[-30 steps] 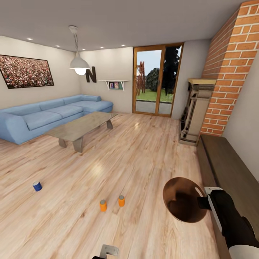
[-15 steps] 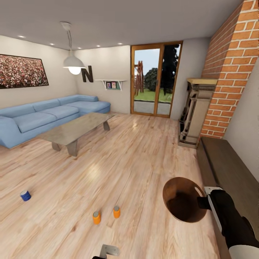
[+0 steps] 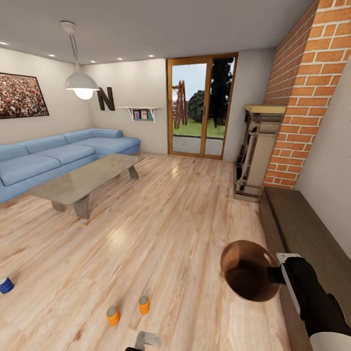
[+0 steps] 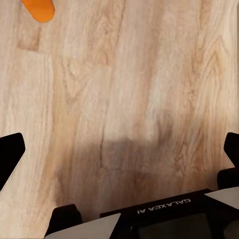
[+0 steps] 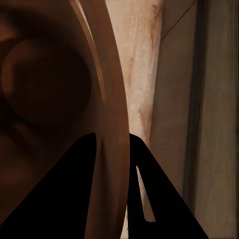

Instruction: Put the three can of soda from the living room inside the tash can in the kitchen.

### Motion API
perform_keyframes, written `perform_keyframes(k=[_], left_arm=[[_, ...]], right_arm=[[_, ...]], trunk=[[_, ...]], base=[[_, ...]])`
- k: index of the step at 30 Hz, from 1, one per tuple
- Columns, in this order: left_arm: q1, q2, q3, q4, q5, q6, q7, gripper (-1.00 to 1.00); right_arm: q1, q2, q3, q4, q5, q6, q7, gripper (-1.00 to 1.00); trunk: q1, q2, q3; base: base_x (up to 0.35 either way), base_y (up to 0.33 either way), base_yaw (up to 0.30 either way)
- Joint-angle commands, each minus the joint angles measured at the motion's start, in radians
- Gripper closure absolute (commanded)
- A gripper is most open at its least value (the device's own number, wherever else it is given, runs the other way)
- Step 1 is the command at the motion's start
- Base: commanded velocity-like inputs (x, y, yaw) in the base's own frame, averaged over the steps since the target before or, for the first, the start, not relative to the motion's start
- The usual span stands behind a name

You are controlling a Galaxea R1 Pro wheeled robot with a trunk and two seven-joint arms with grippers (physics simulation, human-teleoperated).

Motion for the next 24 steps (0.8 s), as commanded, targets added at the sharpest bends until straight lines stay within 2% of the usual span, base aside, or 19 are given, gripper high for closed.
perform_keyframes(k=[1,16,24], left_arm=[[0.0,0.0,0.0,0.0,0.0,0.0,0.0,-1.0],[0.0,0.0,0.0,0.0,0.0,-0.025,0.0,-1.0],[0.0,0.0,0.0,0.0,0.0,-0.026,0.0,-1.0]], right_arm=[[0.0,0.001,0.0,0.0,-0.012,0.0,0.005,1.0],[0.0,0.003,0.001,-0.001,-0.012,0.0,0.005,1.0],[0.0,0.003,0.0,0.0,-0.012,0.0,0.005,1.0]], trunk=[[0.0,0.0,0.0],[0.0,0.0,0.0],[0.0,0.0,-0.001]], base=[[0.343,-0.033,-0.086],[0.347,-0.005,-0.045],[0.339,-0.086,-0.005]])
